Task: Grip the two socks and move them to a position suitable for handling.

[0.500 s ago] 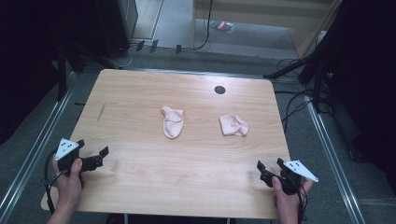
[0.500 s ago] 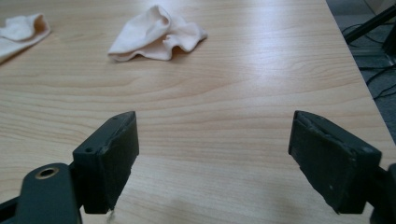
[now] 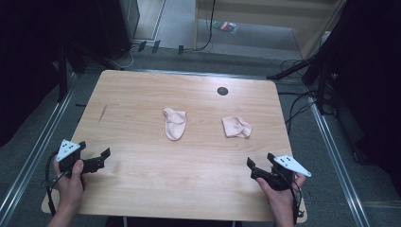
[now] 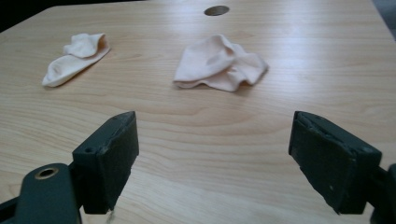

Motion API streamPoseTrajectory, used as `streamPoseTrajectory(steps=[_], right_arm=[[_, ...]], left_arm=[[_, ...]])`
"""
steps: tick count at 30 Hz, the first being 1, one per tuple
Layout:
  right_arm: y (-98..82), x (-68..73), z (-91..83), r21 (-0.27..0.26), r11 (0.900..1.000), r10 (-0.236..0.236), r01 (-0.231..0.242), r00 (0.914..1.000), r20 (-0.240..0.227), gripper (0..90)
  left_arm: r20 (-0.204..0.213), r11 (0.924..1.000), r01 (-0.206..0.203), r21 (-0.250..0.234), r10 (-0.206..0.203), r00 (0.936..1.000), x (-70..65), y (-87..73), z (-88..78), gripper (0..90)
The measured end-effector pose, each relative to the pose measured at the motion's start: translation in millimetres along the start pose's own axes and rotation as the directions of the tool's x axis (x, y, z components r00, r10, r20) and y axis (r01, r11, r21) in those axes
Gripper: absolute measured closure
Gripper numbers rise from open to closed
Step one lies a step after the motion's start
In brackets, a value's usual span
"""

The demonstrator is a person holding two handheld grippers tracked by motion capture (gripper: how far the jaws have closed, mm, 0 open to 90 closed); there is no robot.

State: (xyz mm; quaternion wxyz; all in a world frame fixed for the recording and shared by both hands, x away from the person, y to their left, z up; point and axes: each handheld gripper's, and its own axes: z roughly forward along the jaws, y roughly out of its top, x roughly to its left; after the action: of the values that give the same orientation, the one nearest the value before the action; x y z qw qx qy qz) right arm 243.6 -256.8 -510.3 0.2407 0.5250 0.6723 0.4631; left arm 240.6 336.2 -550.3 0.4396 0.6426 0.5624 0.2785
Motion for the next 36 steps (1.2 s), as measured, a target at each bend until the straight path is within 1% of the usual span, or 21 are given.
streamPoseTrajectory(steps=[1, 2, 3, 4, 8, 12, 13, 14, 17, 18, 20, 21, 24, 25, 29, 31, 32, 33, 34, 35, 36], right_arm=[[5.5, 10.4, 5.5, 0.011, 1.0, -0.014, 0.014, 0.9998, -0.018, 18.3], [5.5, 10.4, 5.5, 0.011, 1.0, -0.014, 0.014, 0.9998, -0.018, 18.3], [11.1, 20.3, 12.6, 0.008, 0.999, -0.045, 0.045, 0.9985, -0.031, 19.7], [11.1, 20.3, 12.6, 0.008, 0.999, -0.045, 0.045, 0.9985, -0.031, 19.7], [24.6, 40.9, 32.6, 0.003, 0.998, -0.057, 0.058, 0.9961, -0.068, 25.7], [30.9, 51.2, 43.5, 0.002, 0.998, -0.069, 0.069, 0.9931, -0.095, 28.5], [35.6, 60.1, 51.1, 0.002, 0.997, -0.077, 0.078, 0.9913, -0.106, 30.3], [35.6, 60.1, 51.1, 0.002, 0.997, -0.077, 0.078, 0.9913, -0.106, 30.3], [45.1, 78.4, 70.9, 0.0, 0.995, -0.097, 0.098, 0.984, -0.15, 34.5], [45.1, 78.4, 70.9, 0.0, 0.995, -0.097, 0.098, 0.984, -0.15, 34.5], [51.1, 94.1, 88.3, 0.009, 0.993, -0.115, 0.118, 0.9755, -0.188, 35.5], [51.1, 94.1, 88.3, 0.009, 0.993, -0.115, 0.118, 0.9755, -0.188, 35.5], [56.5, 110.0, 105.0, 0.023, 0.99, -0.134, 0.141, 0.9699, -0.204, 36.5], [59.2, 119.0, 116.3, 0.029, 0.989, -0.134, 0.143, 0.968, -0.212, 37.0], [62.2, 132.3, 133.0, 0.043, 0.987, -0.14, 0.153, 0.9649, -0.222, 37.8], [63.4, 145.6, 151.3, 0.064, 0.981, -0.167, 0.185, 0.9605, -0.223, 38.2], [63.4, 145.6, 151.3, 0.064, 0.981, -0.167, 0.185, 0.9605, -0.223, 38.2], [63.7, 152.4, 163.8, 0.082, 0.978, -0.169, 0.191, 0.9592, -0.227, 38.5], [63.7, 152.4, 163.8, 0.082, 0.978, -0.169, 0.191, 0.9592, -0.227, 38.5], [64.0, 157.8, 175.4, 0.095, 0.974, -0.181, 0.207, 0.9567, -0.228, 38.9], [64.0, 157.8, 175.4, 0.095, 0.974, -0.181, 0.207, 0.9567, -0.228, 38.9]], left_arm=[[0.002, 1.0, 0.0, 0.001, 0.0, 1.0, 0.0, 0.1, 0.3, 0.0], [0.005, 1.0, -0.001, 0.001, 0.001, 1.0, 0.0, 0.1, 0.4, 0.0], [0.006, 1.0, -0.002, -0.003, 0.002, 1.0, -0.4, 0.0, 0.7, 0.0], [0.006, 1.0, -0.002, -0.003, 0.002, 1.0, -0.4, 0.0, 0.7, 0.0], [0.006, 1.0, -0.001, 0.002, 0.001, 1.0, -0.6, 0.1, 0.9, 0.0], [0.005, 1.0, -0.004, 0.005, 0.004, 1.0, -0.9, 0.2, 1.0, 0.0], [0.003, 1.0, -0.004, 0.007, 0.004, 1.0, -1.3, 0.3, 1.3, 0.0], [0.003, 1.0, -0.004, 0.007, 0.004, 1.0, -1.3, 0.3, 1.3, 0.0], [0.0, 1.0, 0.0, 0.009, 0.0, 1.0, -1.1, 0.4, 1.5, 0.0], [0.0, 1.0, 0.002, 0.009, -0.002, 1.0, -1.1, 0.4, 1.6, 0.0], [0.002, 0.9999, -0.001, 0.011, 0.001, 1.0, -1.4, 0.4, 1.7, 0.0], [0.002, 0.9999, -0.001, 0.011, 0.001, 1.0, -1.4, 0.4, 1.7, 0.0], [0.0, 0.9999, -0.003, 0.012, 0.003, 1.0, -2.3, 0.3, 1.9, 0.0], [-0.006, 0.9999, -0.003, 0.014, 0.003, 1.0, -2.5, 0.3, 1.8, 0.0], [-0.007, 0.9999, -0.002, 0.013, 0.002, 1.0, -2.5, 0.3, 1.8, 0.0], [-0.004, 0.9999, -0.001, 0.014, 0.001, 1.0, -2.3, 0.2, 1.8, 0.0], [-0.004, 0.9999, -0.001, 0.014, 0.001, 1.0, -2.3, 0.2, 1.8, 0.0], [-0.004, 0.9999, -0.001, 0.014, 0.001, 1.0, -2.5, 0.2, 1.7, 0.0], [-0.002, 0.9999, -0.002, 0.017, 0.002, 1.0, -2.5, 0.2, 1.7, 0.0], [-0.001, 0.9999, -0.003, 0.016, 0.003, 1.0, -2.6, 0.2, 1.7, 0.0], [-0.001, 0.9999, -0.002, 0.015, 0.002, 1.0, -2.7, 0.1, 1.6, 0.0]])
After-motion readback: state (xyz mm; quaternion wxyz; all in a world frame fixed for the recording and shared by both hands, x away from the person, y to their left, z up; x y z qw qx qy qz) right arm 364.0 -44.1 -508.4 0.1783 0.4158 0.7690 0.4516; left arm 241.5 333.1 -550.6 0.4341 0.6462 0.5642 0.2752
